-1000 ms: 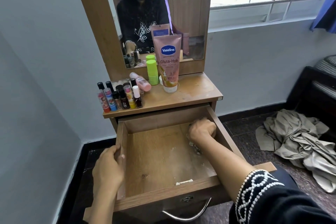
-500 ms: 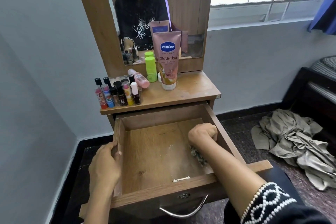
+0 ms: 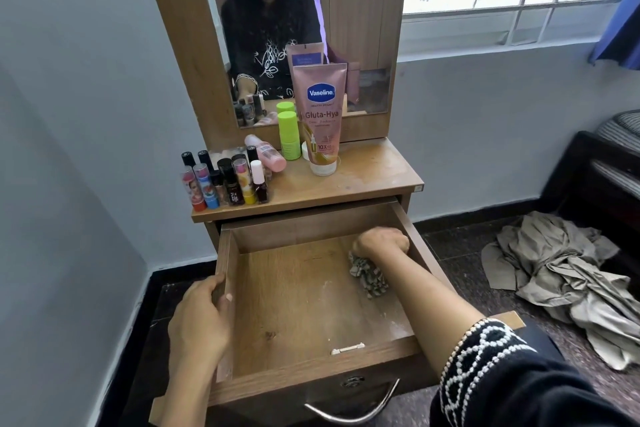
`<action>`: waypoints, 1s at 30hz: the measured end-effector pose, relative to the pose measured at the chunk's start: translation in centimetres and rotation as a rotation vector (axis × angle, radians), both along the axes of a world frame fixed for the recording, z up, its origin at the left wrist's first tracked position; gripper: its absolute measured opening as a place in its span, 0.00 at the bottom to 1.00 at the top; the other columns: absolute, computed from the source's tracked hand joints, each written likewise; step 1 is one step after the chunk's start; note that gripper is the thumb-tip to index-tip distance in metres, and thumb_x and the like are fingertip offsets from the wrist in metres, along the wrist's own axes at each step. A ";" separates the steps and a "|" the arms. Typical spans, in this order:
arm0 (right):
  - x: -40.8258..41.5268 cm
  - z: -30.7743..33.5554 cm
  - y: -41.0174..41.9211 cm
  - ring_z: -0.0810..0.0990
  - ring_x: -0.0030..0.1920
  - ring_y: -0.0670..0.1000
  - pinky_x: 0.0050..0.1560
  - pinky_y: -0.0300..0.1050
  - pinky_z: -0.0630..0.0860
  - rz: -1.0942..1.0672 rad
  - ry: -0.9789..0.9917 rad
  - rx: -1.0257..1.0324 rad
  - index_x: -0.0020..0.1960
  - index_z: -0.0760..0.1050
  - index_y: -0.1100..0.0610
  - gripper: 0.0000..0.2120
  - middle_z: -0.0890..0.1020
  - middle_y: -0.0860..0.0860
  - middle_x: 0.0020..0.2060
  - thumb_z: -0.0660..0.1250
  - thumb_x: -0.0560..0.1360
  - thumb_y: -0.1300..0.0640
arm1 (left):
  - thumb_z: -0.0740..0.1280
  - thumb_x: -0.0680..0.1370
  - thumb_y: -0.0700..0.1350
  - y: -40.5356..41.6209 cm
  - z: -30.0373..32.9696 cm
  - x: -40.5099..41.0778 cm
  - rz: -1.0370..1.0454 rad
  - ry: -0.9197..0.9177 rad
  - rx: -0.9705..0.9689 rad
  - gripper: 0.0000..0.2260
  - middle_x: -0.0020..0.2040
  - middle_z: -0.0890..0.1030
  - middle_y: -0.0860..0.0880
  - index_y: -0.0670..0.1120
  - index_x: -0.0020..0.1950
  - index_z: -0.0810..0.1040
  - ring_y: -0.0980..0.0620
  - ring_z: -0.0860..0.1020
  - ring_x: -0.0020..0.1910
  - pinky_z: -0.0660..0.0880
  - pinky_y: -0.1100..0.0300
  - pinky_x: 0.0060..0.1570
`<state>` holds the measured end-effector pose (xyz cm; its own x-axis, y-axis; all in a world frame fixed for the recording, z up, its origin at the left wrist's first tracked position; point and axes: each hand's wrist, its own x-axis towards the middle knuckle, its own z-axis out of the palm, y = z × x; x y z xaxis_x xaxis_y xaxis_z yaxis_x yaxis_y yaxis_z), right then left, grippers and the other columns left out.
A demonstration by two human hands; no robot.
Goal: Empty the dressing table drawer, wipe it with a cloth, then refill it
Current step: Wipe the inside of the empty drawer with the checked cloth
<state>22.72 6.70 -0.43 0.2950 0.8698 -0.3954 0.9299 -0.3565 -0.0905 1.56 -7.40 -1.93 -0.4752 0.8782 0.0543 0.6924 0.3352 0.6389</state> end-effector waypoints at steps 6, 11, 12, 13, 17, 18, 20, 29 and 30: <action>0.8 -0.8 0.6 0.75 0.59 0.54 0.56 0.45 0.73 -0.152 0.372 -0.023 0.67 0.69 0.62 0.22 0.74 0.57 0.60 0.59 0.78 0.50 | 0.62 0.78 0.39 0.0 -0.2 0.0 0.003 -0.008 0.017 0.17 0.67 0.73 0.44 0.42 0.68 0.71 0.43 0.73 0.64 0.70 0.46 0.62; 1.3 -0.1 0.5 0.64 0.27 0.51 0.27 0.42 0.62 -0.197 0.500 -0.117 0.39 0.64 0.61 0.17 0.66 0.55 0.30 0.46 0.79 0.51 | 0.62 0.79 0.39 0.0 -0.2 0.1 0.018 0.026 0.004 0.17 0.67 0.73 0.44 0.43 0.68 0.71 0.43 0.73 0.63 0.71 0.47 0.60; 1.1 -0.1 0.5 0.66 0.28 0.51 0.28 0.41 0.64 -0.176 0.478 -0.121 0.43 0.66 0.61 0.17 0.68 0.55 0.32 0.46 0.79 0.51 | 0.62 0.79 0.39 0.0 -0.2 0.1 0.020 0.029 0.002 0.17 0.66 0.73 0.44 0.43 0.68 0.71 0.43 0.73 0.63 0.71 0.47 0.60; 0.9 -0.4 0.3 0.70 0.32 0.52 0.32 0.42 0.68 -0.145 0.461 -0.123 0.51 0.68 0.62 0.17 0.72 0.56 0.36 0.46 0.80 0.50 | 0.62 0.79 0.39 0.1 -0.2 0.1 0.018 0.032 0.002 0.17 0.66 0.73 0.44 0.43 0.68 0.71 0.43 0.73 0.63 0.71 0.46 0.60; -1.7 -1.4 -0.3 0.71 0.66 0.60 0.64 0.51 0.70 0.004 0.340 -0.135 0.73 0.61 0.64 0.29 0.68 0.61 0.69 0.50 0.80 0.45 | 0.62 0.78 0.39 0.2 -0.3 0.0 0.013 0.047 0.004 0.17 0.66 0.73 0.44 0.43 0.68 0.71 0.42 0.73 0.63 0.71 0.46 0.60; -2.2 -1.6 -0.6 0.68 0.68 0.60 0.66 0.51 0.68 0.045 0.305 -0.127 0.73 0.61 0.63 0.30 0.67 0.61 0.70 0.51 0.79 0.45 | 0.62 0.78 0.39 0.2 -0.3 0.1 0.017 0.049 0.004 0.17 0.66 0.73 0.44 0.43 0.68 0.71 0.42 0.73 0.63 0.71 0.46 0.60; -2.6 -1.7 -0.6 0.66 0.70 0.59 0.67 0.50 0.66 0.079 0.270 -0.101 0.73 0.61 0.62 0.30 0.66 0.59 0.71 0.53 0.78 0.44 | 0.62 0.79 0.39 0.1 -0.2 0.2 0.019 0.044 0.005 0.17 0.66 0.74 0.44 0.43 0.68 0.71 0.43 0.73 0.63 0.71 0.47 0.60; 0.7 -1.1 0.2 0.67 0.69 0.58 0.64 0.49 0.69 -0.156 0.232 -0.043 0.73 0.61 0.64 0.28 0.65 0.59 0.71 0.59 0.78 0.50 | 0.62 0.78 0.40 -0.1 0.2 0.4 0.014 0.015 -0.001 0.17 0.65 0.74 0.45 0.43 0.68 0.71 0.43 0.74 0.62 0.71 0.48 0.59; 0.6 -0.9 0.1 0.67 0.70 0.58 0.64 0.50 0.69 -0.164 0.209 -0.054 0.73 0.61 0.64 0.28 0.65 0.59 0.71 0.60 0.78 0.51 | 0.62 0.78 0.39 -0.1 0.2 0.4 0.011 0.009 0.002 0.17 0.66 0.74 0.44 0.43 0.67 0.71 0.43 0.74 0.62 0.71 0.48 0.59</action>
<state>23.32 6.75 -1.34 0.3372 0.7933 -0.5069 0.8223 -0.5104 -0.2517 1.93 -7.53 -1.69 -0.4846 0.8726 0.0605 0.6944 0.3418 0.6332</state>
